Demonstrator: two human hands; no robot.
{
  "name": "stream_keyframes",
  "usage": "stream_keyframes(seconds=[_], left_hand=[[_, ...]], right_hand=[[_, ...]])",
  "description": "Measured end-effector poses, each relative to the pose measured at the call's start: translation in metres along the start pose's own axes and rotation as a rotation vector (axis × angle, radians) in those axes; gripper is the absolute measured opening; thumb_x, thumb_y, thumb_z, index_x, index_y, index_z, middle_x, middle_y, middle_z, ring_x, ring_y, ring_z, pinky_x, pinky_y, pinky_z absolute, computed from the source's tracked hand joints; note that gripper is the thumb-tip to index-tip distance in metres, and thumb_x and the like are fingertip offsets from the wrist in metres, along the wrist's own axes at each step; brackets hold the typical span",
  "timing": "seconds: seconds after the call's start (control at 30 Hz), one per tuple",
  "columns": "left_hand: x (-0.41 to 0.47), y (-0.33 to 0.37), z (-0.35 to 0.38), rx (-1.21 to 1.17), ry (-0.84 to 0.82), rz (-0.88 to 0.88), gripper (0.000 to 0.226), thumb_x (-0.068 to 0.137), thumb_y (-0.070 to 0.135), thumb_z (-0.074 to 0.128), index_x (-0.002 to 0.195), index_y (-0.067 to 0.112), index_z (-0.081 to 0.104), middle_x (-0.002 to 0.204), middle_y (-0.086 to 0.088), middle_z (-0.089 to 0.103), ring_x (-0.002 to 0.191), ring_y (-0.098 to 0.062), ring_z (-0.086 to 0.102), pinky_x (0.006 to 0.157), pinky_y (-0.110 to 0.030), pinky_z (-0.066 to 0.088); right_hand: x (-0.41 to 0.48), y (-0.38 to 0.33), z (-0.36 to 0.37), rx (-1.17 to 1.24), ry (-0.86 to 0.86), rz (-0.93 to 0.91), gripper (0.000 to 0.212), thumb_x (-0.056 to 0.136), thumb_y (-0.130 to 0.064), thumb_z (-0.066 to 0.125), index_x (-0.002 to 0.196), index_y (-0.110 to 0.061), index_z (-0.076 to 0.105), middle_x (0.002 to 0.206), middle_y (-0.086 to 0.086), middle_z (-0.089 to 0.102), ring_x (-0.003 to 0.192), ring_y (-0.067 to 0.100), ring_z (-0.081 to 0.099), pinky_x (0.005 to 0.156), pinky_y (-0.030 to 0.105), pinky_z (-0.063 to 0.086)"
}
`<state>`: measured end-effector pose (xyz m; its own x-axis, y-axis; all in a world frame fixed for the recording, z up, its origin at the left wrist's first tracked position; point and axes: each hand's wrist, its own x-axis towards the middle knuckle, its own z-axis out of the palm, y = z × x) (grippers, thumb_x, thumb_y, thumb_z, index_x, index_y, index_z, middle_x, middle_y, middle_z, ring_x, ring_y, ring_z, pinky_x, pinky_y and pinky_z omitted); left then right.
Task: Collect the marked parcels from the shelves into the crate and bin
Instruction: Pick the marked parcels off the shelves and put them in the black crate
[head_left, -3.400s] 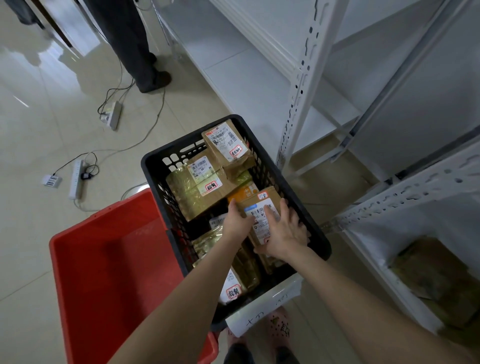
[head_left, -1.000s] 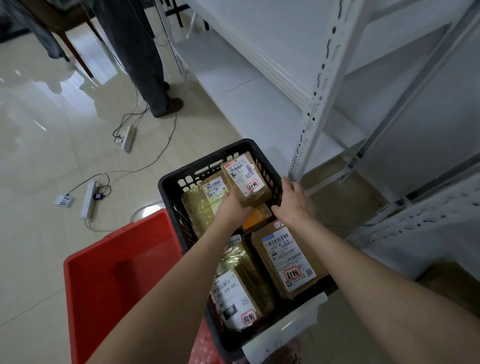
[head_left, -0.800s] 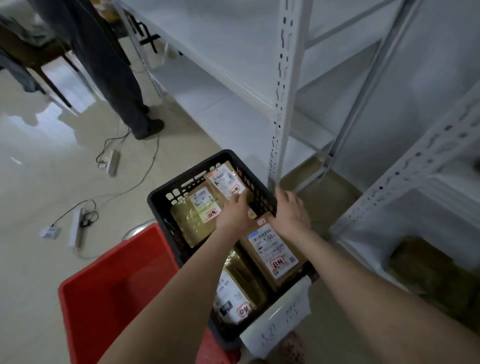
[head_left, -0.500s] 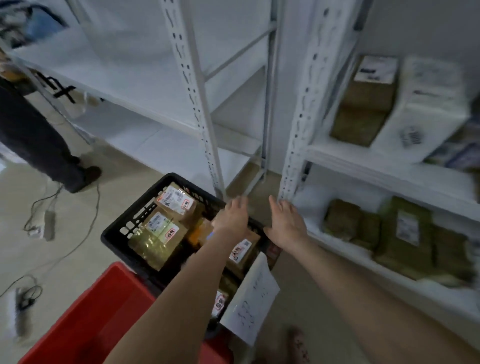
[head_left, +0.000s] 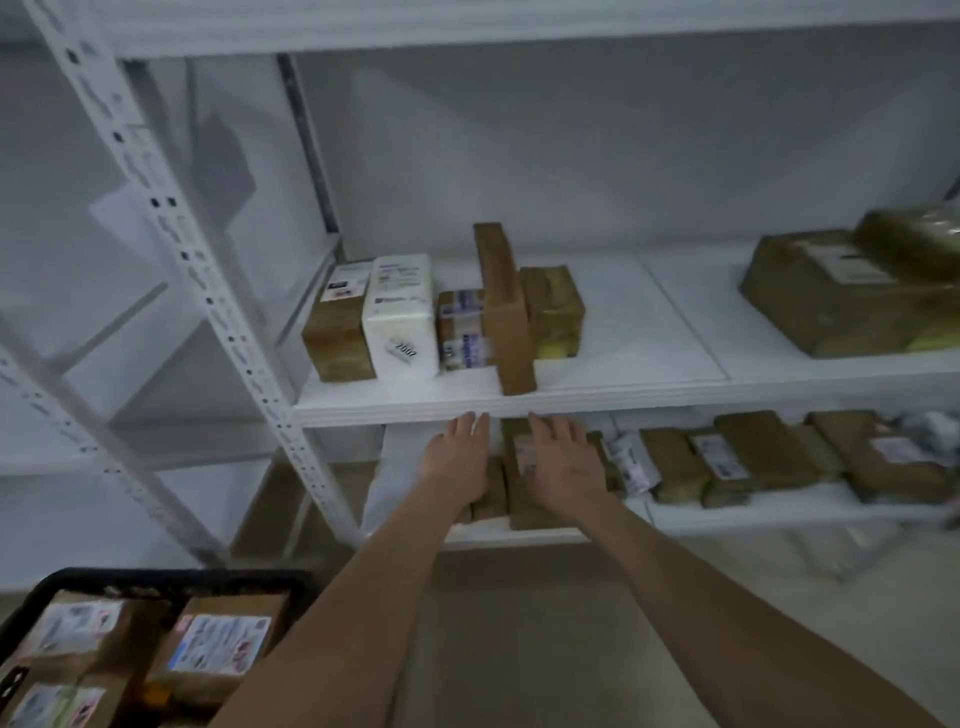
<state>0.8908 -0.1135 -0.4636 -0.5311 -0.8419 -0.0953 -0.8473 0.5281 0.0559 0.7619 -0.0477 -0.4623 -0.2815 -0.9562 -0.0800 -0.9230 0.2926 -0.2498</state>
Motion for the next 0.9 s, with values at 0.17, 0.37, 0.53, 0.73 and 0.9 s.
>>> stream_keyframes(seconds=[0.17,0.37,0.53,0.73,0.9], left_hand=[[0.033,0.124,-0.025,-0.027,0.053,0.078,0.083,0.088,0.026,0.064,0.151,0.014,0.011,0.158,-0.008,0.015,0.143,-0.026,0.021,0.109,-0.039,0.032],[0.058,0.226,-0.04,-0.057,0.095,0.121,0.08,0.09,0.033,0.059,0.152,0.015,0.011,0.159,-0.006,0.012,0.144,-0.022,0.018,0.112,-0.037,0.027],[0.087,0.23,-0.057,-0.153,0.158,-0.009,0.066,0.096,0.033,0.048,0.151,0.014,0.016,0.158,-0.007,0.016,0.142,-0.026,0.025,0.108,-0.038,0.033],[0.156,0.188,-0.082,-0.299,0.304,-0.226,0.044,0.098,0.027,0.043,0.136,0.005,0.039,0.142,-0.016,0.037,0.126,-0.032,0.043,0.096,-0.042,0.044],[0.215,0.15,-0.089,-0.307,0.271,-0.38,0.042,0.097,0.024,0.041,0.134,0.004,0.04,0.143,-0.019,0.037,0.132,-0.035,0.036,0.106,-0.045,0.036]], right_hand=[[-0.014,0.116,-0.06,0.008,0.052,0.081,0.078,0.093,-0.031,0.056,0.153,-0.021,0.007,0.159,0.007,0.01,0.146,0.03,0.01,0.116,0.043,0.022],[-0.017,0.223,-0.106,0.001,0.079,0.123,0.078,0.093,-0.033,0.056,0.152,-0.021,0.006,0.158,0.007,0.009,0.146,0.031,0.009,0.116,0.042,0.022],[0.021,0.23,-0.109,0.075,0.079,0.068,0.071,0.095,-0.035,0.052,0.151,-0.021,0.011,0.158,0.008,0.012,0.144,0.029,0.015,0.112,0.043,0.027],[0.101,0.192,-0.103,0.512,-0.026,0.024,0.069,0.096,-0.04,0.051,0.152,-0.014,0.02,0.153,0.012,0.025,0.138,0.029,0.032,0.111,0.038,0.032],[0.173,0.154,-0.105,0.753,-0.151,0.018,0.066,0.098,-0.035,0.049,0.153,-0.012,0.018,0.154,0.011,0.029,0.137,0.026,0.036,0.107,0.03,0.033]])
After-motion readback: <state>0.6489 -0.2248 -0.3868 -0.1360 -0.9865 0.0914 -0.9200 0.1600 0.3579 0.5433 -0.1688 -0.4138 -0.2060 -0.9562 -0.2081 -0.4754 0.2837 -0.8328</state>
